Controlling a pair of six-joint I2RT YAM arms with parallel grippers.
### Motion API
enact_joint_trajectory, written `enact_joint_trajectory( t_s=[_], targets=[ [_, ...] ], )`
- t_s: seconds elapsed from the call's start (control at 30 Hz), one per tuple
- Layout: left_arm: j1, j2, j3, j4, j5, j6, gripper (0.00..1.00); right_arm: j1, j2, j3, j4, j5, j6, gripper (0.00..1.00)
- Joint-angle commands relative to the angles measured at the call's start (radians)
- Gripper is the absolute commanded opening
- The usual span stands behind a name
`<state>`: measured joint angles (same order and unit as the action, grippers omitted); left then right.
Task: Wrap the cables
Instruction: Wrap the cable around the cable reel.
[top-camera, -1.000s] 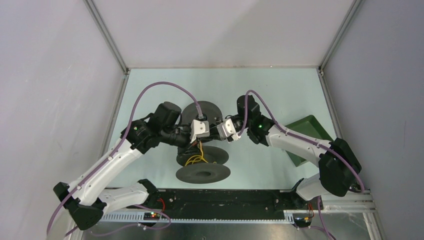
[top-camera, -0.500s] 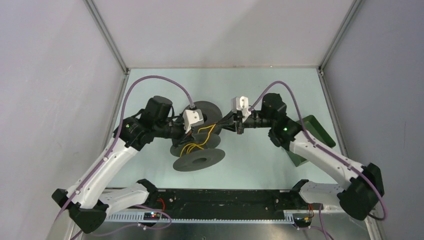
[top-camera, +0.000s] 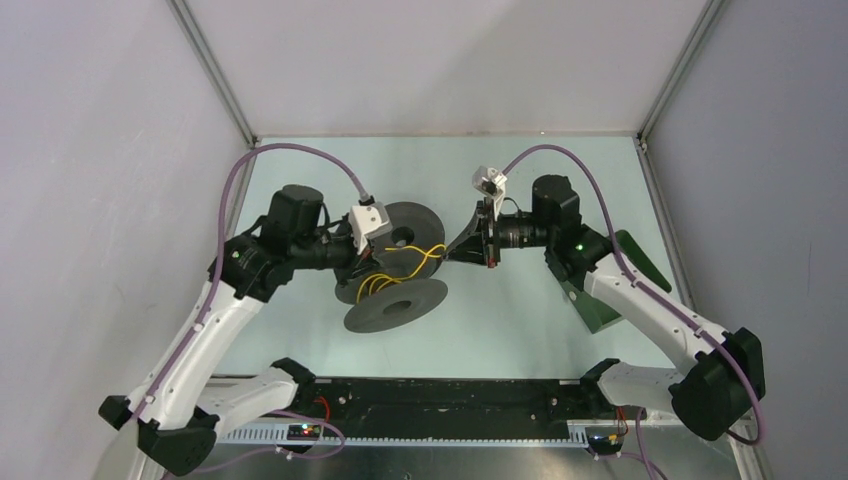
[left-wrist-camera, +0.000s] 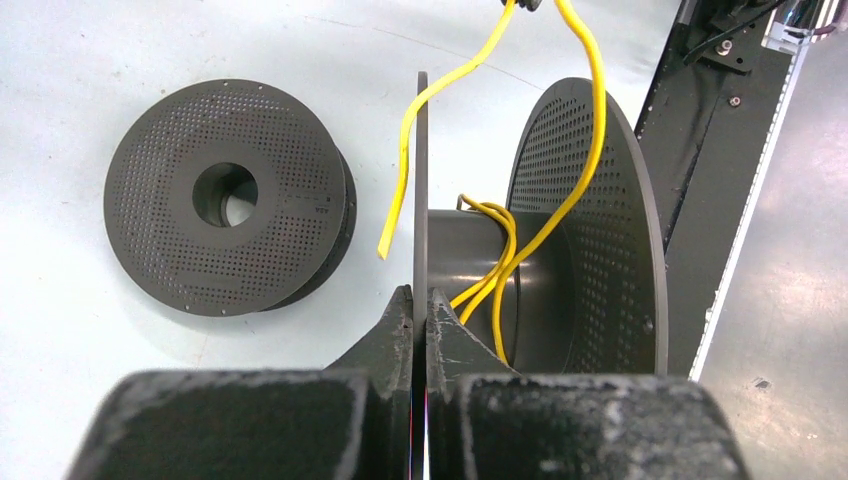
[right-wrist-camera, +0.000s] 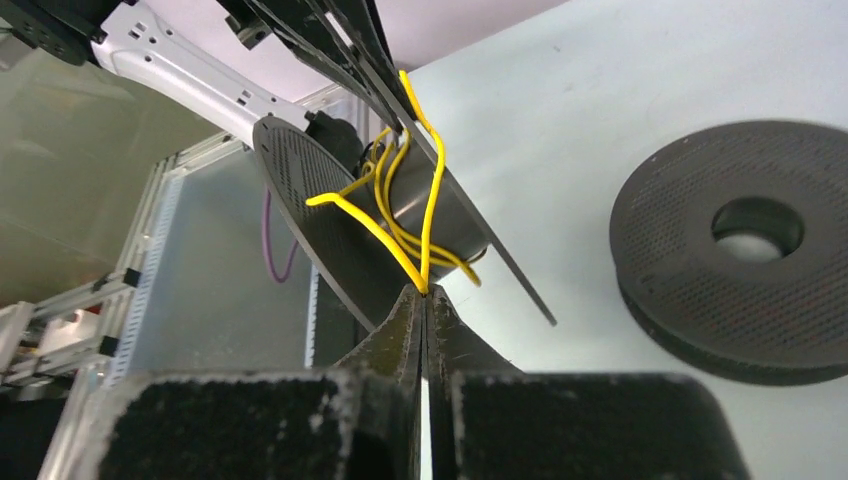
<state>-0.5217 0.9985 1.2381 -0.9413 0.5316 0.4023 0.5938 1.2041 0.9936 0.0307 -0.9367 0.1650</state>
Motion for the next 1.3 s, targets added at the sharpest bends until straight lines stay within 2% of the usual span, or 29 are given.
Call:
enact_joint_trajectory(
  t_s=[0.0, 0.27, 0.47, 0.63, 0.8, 1.07, 1.27],
  targets=[
    [0.015, -0.045, 0.015, 0.066, 0.064, 0.022, 0.00, -0.015, -0.047, 0.045, -0.088, -0.024, 0.059, 0.00],
    [0.028, -0.021, 0.036, 0.065, 0.094, 0.024, 0.00, -0.031, -0.090, 0.076, -0.320, 0.105, -0.037, 0.00],
    [0.061, -0.010, 0.047, 0.067, 0.078, -0.009, 0.00, -0.034, -0.098, 0.101, -0.392, 0.127, -0.025, 0.00],
    [0.084, -0.018, 0.053, 0.066, 0.083, -0.010, 0.00, -0.036, -0.095, 0.097, -0.397, 0.074, 0.003, 0.00],
    [0.141, -0.018, 0.076, 0.094, 0.206, -0.060, 0.00, -0.050, -0.042, 0.039, -0.209, -0.013, 0.144, 0.00],
    [0.239, -0.035, 0.069, 0.200, 0.367, -0.176, 0.00, -0.052, 0.070, -0.018, 0.053, -0.031, 0.300, 0.00],
    [0.318, -0.048, -0.006, 0.408, 0.464, -0.395, 0.00, -0.052, 0.108, -0.036, 0.194, -0.004, 0.390, 0.00]
  ],
)
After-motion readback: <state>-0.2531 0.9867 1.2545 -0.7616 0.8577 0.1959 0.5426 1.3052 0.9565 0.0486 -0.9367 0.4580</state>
